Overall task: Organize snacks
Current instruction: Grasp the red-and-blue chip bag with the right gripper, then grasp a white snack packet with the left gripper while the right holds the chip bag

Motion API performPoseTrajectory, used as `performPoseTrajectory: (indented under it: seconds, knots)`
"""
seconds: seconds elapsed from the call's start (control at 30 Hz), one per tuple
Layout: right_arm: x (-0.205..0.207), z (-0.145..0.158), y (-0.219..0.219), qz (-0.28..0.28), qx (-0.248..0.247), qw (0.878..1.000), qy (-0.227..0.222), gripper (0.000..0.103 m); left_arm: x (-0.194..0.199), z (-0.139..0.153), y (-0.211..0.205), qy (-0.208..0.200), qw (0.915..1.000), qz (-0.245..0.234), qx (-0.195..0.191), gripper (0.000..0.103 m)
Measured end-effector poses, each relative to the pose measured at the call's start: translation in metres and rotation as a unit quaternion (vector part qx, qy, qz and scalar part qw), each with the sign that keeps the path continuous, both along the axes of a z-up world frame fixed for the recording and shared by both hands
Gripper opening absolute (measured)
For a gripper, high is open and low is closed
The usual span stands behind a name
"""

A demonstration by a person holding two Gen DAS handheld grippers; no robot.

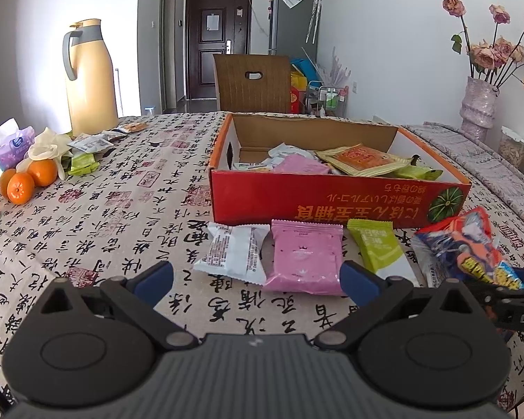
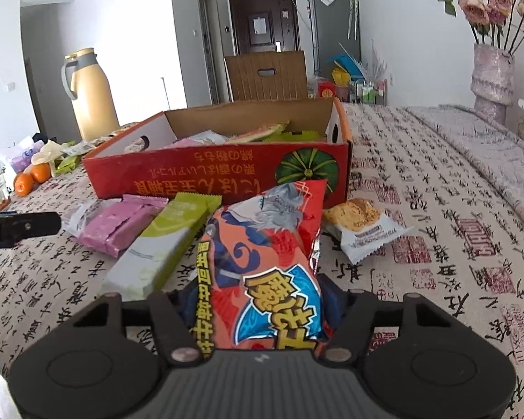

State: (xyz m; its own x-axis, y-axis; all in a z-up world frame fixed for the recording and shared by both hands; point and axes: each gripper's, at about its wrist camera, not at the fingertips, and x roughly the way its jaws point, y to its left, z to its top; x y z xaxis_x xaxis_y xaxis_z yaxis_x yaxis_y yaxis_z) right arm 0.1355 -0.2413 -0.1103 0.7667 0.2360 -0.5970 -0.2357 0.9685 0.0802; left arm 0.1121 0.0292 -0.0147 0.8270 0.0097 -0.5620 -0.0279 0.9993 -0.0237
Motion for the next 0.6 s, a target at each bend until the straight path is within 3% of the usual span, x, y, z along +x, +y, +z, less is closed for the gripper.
performPoseTrajectory:
  seconds: [0.27, 0.6]
  knots:
    - [-0.004, 0.016, -0.001, -0.016, -0.003, 0.999, -0.038, 0.064, 0.013, 0.001, 0.01, 0.003, 0.9999, 0.013, 0.008, 0.103]
    - [0.002, 0.022, -0.008, -0.048, 0.0, 0.997, -0.053, 0.064, 0.043, 0.003, 0.017, 0.014, 0.9991, 0.031, 0.027, 0.103]
